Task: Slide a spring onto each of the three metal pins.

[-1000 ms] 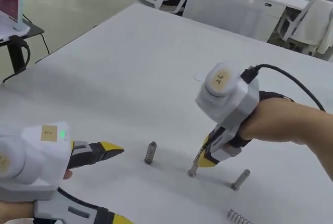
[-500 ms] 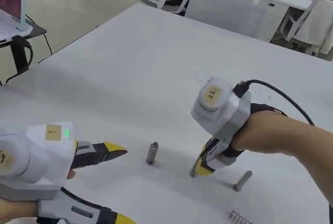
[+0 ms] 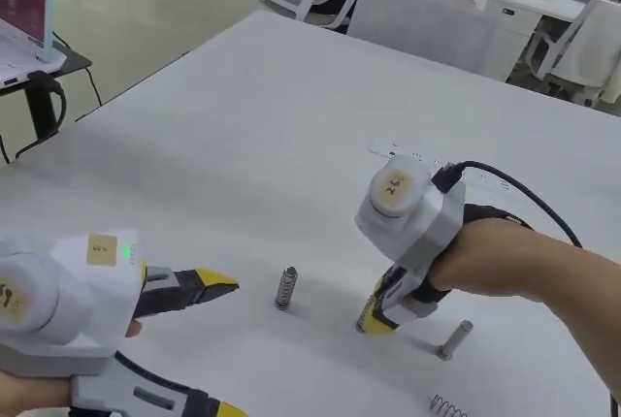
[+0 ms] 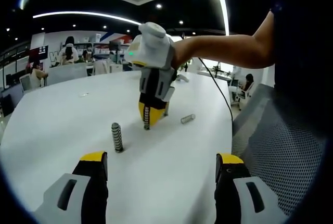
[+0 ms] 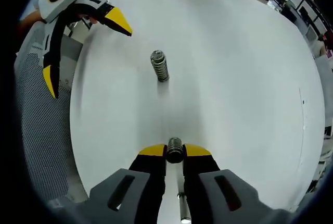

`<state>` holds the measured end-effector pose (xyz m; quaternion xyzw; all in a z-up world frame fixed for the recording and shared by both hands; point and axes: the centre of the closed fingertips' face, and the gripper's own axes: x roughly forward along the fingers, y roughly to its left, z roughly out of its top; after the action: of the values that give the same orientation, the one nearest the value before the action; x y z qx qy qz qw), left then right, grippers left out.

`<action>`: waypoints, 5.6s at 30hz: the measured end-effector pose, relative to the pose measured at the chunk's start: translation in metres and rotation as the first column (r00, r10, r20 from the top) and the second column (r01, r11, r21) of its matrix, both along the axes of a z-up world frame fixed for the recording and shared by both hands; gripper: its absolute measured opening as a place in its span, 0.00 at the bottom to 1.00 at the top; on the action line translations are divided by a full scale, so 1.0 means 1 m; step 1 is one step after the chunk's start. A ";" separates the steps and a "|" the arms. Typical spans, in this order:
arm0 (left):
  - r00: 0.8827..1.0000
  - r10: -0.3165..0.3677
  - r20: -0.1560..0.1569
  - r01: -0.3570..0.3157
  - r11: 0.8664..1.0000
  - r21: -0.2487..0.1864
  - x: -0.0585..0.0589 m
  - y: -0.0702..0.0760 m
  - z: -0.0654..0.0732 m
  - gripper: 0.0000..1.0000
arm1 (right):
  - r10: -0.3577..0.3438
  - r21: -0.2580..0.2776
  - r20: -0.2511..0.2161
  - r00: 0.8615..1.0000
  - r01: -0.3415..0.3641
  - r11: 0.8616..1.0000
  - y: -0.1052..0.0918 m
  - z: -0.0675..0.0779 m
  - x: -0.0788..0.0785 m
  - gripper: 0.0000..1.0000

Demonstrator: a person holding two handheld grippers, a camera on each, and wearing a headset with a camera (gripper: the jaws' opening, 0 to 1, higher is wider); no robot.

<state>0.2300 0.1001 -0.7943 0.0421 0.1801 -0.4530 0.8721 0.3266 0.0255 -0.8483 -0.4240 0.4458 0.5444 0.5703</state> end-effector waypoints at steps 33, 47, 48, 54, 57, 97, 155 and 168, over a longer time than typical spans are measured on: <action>1.000 -0.007 -0.001 0.007 1.000 -0.002 -0.001 -0.004 -0.001 0.81 | -0.084 0.099 0.047 0.995 0.079 0.992 -0.028 0.029 -0.012 0.17; 1.000 -0.020 -0.004 0.020 1.000 0.006 -0.001 -0.004 -0.002 0.81 | -0.135 0.173 0.052 0.989 0.124 0.977 -0.043 0.043 -0.032 0.17; 1.000 -0.021 -0.004 0.021 1.000 0.006 -0.001 -0.004 -0.002 0.81 | -0.138 0.174 0.052 0.989 0.127 0.977 -0.044 0.043 -0.033 0.17; 1.000 -0.024 0.000 0.024 1.000 0.007 -0.001 -0.005 0.001 0.81 | -0.162 0.190 0.048 0.986 0.150 0.970 -0.054 0.044 -0.041 0.17; 1.000 -0.026 0.002 0.026 1.000 0.006 -0.001 -0.006 0.002 0.81 | -0.178 0.194 0.048 0.983 0.166 0.967 -0.062 0.044 -0.044 0.17; 0.999 -0.053 -0.010 0.053 0.998 0.023 -0.008 -0.016 0.002 0.79 | -0.285 0.154 -0.030 0.958 0.287 0.946 -0.120 -0.008 -0.067 0.16; 0.974 -0.225 0.011 0.224 0.973 0.054 -0.003 -0.047 0.013 0.63 | -0.126 0.235 0.026 0.992 0.117 0.965 -0.066 0.043 -0.078 0.08; 0.961 -0.269 0.060 0.264 0.962 0.071 0.004 -0.058 0.025 0.46 | -0.065 0.253 0.042 0.997 0.052 0.966 -0.049 0.056 -0.084 0.08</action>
<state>0.2340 0.0421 -0.7693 0.1089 0.1566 -0.5587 0.8071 0.2422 -0.0237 -0.7926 -0.3482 0.3709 0.5688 0.6463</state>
